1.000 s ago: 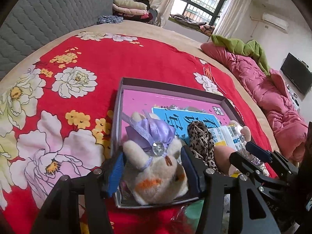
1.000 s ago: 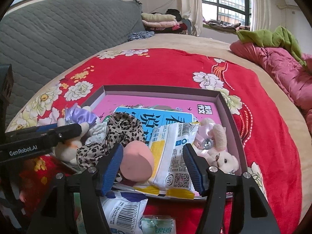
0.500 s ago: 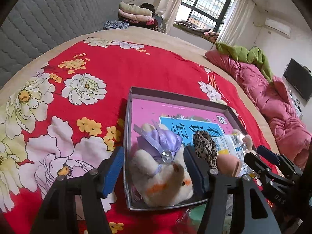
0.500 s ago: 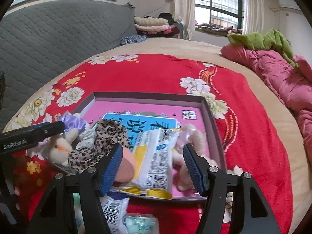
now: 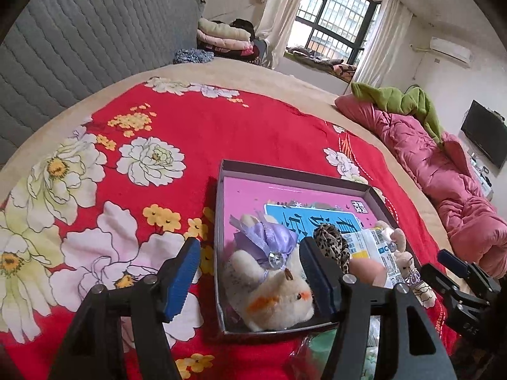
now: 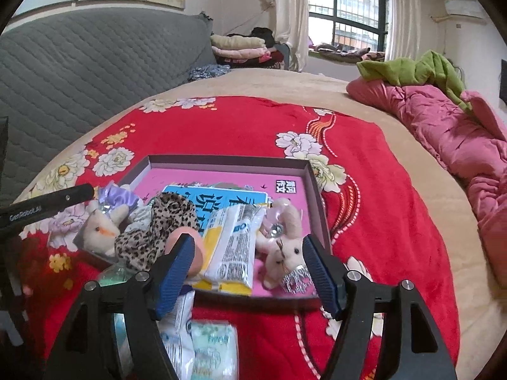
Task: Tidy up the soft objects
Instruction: 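Lower the bear plush into the box and open the left tool, then withdraw both tools from the box toward the packets on the bedspread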
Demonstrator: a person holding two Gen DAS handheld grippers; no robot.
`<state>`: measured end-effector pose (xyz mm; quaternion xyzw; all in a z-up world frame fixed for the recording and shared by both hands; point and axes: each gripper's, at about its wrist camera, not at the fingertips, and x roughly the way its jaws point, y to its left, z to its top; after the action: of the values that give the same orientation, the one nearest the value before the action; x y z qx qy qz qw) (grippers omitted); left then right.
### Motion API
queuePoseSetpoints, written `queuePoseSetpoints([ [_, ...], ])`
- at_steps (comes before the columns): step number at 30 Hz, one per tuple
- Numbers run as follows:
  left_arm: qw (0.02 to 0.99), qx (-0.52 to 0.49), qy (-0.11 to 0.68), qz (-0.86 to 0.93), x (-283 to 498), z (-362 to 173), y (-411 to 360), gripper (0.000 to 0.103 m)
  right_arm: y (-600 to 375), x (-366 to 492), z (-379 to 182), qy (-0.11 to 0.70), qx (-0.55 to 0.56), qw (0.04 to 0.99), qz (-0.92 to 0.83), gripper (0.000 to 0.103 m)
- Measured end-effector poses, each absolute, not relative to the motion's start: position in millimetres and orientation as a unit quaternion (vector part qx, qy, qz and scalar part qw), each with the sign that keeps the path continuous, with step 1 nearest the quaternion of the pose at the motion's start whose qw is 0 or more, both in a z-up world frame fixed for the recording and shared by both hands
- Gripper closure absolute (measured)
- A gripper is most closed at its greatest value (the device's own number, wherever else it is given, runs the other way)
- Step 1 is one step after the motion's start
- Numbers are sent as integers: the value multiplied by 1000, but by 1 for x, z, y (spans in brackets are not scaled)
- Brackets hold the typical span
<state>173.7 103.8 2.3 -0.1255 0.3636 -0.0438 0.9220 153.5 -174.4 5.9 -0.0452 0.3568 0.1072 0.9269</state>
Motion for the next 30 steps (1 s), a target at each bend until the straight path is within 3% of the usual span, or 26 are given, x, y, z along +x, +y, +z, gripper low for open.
queuePoseSetpoints([
  [13,933,-99,343,-37,122,21,80,39,-195,105,15,355,-66,925,114,30],
  [30,921,-70,377,-70,67,30,30,39,-189,43,3,375,-73,913,142,29],
])
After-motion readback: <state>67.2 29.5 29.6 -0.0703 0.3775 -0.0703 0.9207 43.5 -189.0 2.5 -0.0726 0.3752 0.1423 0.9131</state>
